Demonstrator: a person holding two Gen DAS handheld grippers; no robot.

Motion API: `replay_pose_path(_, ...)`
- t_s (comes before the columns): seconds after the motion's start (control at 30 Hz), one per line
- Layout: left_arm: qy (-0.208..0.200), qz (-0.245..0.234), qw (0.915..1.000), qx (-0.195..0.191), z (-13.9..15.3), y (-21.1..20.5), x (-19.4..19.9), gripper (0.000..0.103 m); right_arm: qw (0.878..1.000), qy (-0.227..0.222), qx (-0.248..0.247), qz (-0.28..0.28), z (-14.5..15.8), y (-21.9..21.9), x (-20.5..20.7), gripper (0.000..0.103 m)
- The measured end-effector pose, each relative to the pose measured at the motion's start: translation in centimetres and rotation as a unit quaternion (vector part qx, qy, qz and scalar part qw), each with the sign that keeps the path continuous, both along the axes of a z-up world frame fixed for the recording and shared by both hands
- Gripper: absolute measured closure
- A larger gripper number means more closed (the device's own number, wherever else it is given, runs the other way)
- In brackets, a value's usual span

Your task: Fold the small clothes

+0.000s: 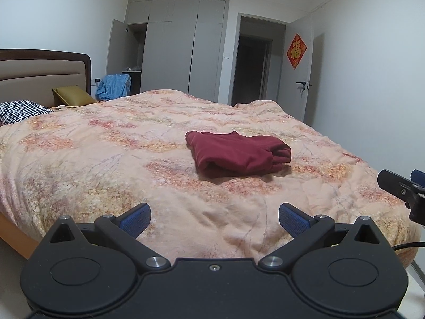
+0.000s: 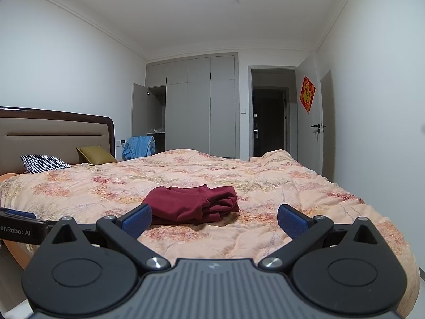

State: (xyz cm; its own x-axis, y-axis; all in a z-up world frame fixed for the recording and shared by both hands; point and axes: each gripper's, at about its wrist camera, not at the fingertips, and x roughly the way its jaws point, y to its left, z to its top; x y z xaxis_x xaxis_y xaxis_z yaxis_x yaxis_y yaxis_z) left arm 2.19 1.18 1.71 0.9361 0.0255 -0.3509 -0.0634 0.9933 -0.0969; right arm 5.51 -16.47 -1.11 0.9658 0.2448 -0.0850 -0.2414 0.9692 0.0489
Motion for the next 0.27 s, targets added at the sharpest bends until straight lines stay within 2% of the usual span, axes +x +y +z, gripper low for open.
replay_pose_path(0.27,0.002,-0.004,1.0000,-0.004,-0.05,-0.06,-0.05,0.001,1.000,0.000,-0.001,0.000,-0.13,0.04,-0.05,0.000)
